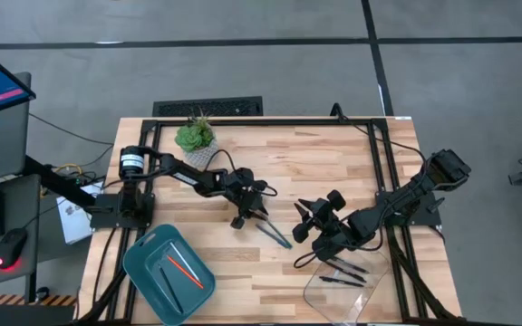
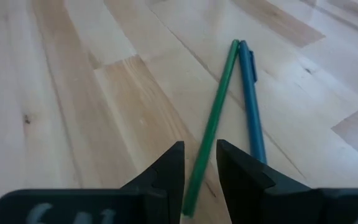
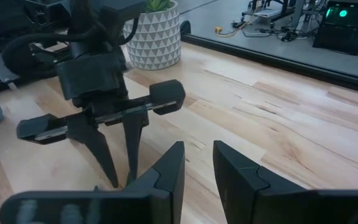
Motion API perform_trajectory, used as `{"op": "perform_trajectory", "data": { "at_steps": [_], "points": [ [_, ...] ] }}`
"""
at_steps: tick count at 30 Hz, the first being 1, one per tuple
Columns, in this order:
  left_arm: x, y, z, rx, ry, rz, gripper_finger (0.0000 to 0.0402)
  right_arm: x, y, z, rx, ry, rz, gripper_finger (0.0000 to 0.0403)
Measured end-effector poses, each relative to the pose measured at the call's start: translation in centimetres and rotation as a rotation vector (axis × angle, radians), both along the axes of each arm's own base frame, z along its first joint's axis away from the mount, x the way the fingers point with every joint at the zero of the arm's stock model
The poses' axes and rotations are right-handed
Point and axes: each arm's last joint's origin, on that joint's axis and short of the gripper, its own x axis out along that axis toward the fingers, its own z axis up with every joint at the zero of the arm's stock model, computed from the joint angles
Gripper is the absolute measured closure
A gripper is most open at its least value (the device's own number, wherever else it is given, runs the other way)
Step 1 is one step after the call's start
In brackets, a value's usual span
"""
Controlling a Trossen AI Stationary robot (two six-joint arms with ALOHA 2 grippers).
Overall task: Sort pens & pencils
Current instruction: Put the green pencil into the blue bin
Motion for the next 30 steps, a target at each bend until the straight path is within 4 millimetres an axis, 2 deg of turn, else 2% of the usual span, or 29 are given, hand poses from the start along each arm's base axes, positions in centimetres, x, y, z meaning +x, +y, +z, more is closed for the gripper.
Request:
{"op": "perform_trajectory", "data": {
  "at_steps": [21,30],
  "points": [
    [0.10,0.45,0.24,-0.002,-0.029,-0.018,0.0319,0.00,0.00,0.00,0.000,0.000,0.000,0.0295],
    [-0.04,0.66,0.09,-0.044,0.013,0.020,0.0319,0.00,0.00,0.00,0.000,0.000,0.000,0.0295]
  ]
}}
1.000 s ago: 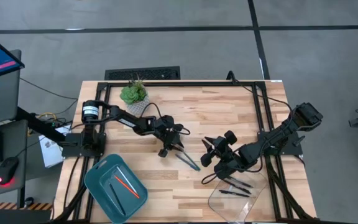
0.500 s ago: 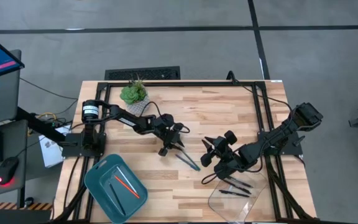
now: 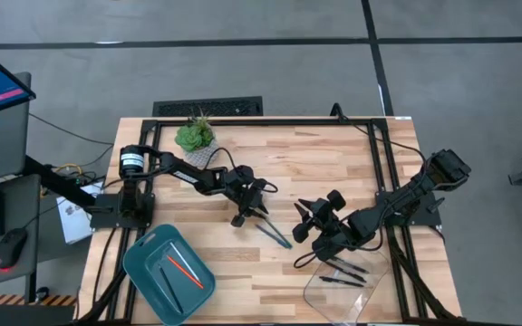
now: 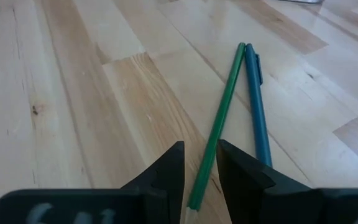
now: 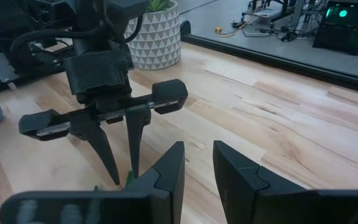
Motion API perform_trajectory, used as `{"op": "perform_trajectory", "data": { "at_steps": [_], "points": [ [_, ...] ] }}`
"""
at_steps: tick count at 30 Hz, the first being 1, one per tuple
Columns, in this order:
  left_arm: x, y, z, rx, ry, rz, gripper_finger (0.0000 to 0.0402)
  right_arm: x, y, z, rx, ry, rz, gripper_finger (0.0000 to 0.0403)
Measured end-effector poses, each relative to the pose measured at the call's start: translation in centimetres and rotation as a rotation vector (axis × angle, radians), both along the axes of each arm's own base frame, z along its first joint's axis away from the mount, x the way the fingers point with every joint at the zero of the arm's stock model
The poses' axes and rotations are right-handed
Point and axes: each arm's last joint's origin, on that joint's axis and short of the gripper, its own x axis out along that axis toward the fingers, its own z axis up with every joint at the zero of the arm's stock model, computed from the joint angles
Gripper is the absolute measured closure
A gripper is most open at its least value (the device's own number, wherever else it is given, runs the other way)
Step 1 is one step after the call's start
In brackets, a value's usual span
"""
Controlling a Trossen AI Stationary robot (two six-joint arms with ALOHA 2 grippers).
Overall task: Sort pens & pencils
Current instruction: Put the green pencil into the blue bin
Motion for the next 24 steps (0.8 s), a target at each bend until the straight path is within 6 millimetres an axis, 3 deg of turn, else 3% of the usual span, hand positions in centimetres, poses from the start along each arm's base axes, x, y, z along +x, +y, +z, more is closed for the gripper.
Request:
{"op": "perform_trajectory", "data": {
  "at_steps": [24],
  "points": [
    [0.03,-0.13,0.08,-0.016,-0.007,-0.018,0.0319,0.00,0.00,0.00,0.000,0.000,0.000,0.0295]
  ]
}}
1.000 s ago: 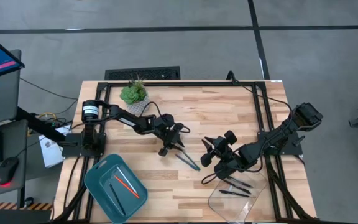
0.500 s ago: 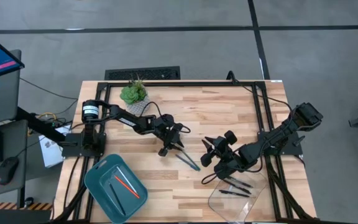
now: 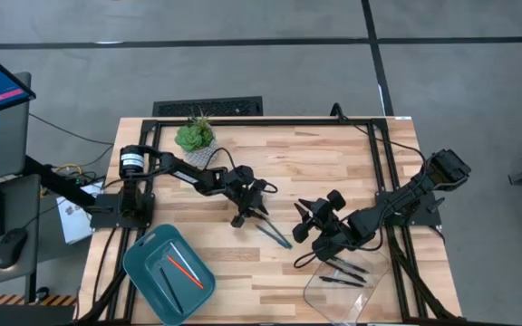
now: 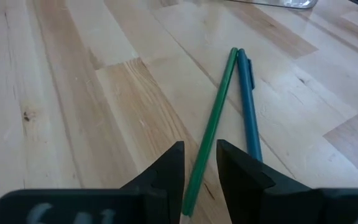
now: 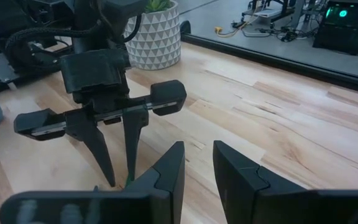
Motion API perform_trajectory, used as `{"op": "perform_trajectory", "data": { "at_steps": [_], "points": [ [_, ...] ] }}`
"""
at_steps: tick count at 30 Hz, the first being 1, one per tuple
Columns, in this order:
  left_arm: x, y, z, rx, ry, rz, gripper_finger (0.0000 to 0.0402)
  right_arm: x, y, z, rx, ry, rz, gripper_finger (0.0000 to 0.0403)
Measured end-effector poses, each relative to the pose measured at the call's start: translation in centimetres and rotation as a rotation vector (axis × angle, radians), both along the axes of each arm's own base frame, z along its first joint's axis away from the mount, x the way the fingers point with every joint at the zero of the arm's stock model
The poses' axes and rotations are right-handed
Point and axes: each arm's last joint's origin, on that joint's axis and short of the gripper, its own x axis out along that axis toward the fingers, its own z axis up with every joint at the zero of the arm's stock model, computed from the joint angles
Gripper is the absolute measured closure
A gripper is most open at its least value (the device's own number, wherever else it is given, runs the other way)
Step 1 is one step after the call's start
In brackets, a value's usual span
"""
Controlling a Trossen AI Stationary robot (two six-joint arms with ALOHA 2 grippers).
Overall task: Sort pens & pencils
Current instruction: Put the green pencil into the blue bin
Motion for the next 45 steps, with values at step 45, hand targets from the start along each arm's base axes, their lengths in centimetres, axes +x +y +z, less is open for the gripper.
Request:
{"op": "perform_trajectory", "data": {
  "at_steps": [45],
  "points": [
    [3.5,-2.7,-0.6,0.024,0.156,-0.016,0.0319,-0.6,0.7,-0.1,-0.015,0.024,0.032,0.0295]
  ]
}}
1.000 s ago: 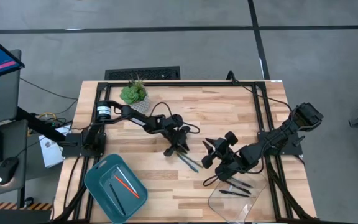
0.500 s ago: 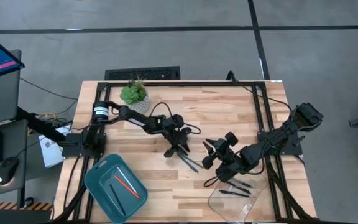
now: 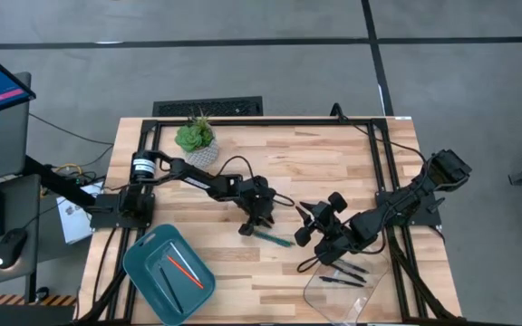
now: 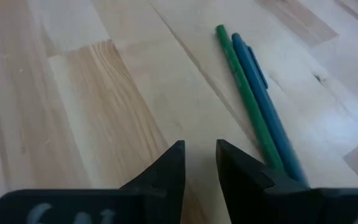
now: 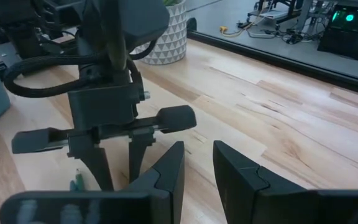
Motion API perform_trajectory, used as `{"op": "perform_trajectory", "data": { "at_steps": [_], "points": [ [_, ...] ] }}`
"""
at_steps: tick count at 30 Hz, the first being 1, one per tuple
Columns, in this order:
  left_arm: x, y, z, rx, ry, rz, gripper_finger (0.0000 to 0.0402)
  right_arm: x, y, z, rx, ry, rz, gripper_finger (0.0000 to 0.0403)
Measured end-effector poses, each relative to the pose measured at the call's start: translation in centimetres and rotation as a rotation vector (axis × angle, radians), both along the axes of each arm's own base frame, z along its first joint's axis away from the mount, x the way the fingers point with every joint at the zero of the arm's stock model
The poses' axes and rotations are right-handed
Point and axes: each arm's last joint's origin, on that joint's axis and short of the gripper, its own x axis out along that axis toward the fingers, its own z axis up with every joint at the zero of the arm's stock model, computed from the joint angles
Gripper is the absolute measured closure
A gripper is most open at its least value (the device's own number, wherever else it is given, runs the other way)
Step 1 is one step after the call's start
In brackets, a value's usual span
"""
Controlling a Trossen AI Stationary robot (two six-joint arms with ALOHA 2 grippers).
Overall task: Sort pens & pencils
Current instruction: Put the green pencil into the blue bin
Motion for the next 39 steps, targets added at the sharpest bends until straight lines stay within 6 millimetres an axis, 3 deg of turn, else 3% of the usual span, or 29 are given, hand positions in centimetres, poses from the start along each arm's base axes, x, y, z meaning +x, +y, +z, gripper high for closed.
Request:
{"op": "perform_trajectory", "data": {
  "at_steps": [10,19,23,31,39],
  "points": [
    [0.2,-0.2,0.1,-0.046,0.005,0.027,0.0319,0.0,0.0,0.0,0.000,0.001,0.000,0.0295],
    [0.5,-1.8,0.5,-0.048,0.037,-0.018,0.0319,0.0,0.0,0.0,0.000,0.001,0.000,0.0295],
    [0.5,-1.8,1.4,-0.042,0.058,-0.024,0.0319,0.0,0.0,0.0,-0.001,0.001,0.000,0.0295],
    [-0.2,-2.0,3.2,-0.067,0.109,-0.004,0.0319,0.0,0.0,0.0,-0.004,0.006,0.000,0.0295],
    [-1.1,-3.5,2.7,-0.021,0.227,0.022,0.0319,0.0,0.0,0.0,-0.004,0.006,0.001,0.0295]
  ]
}}
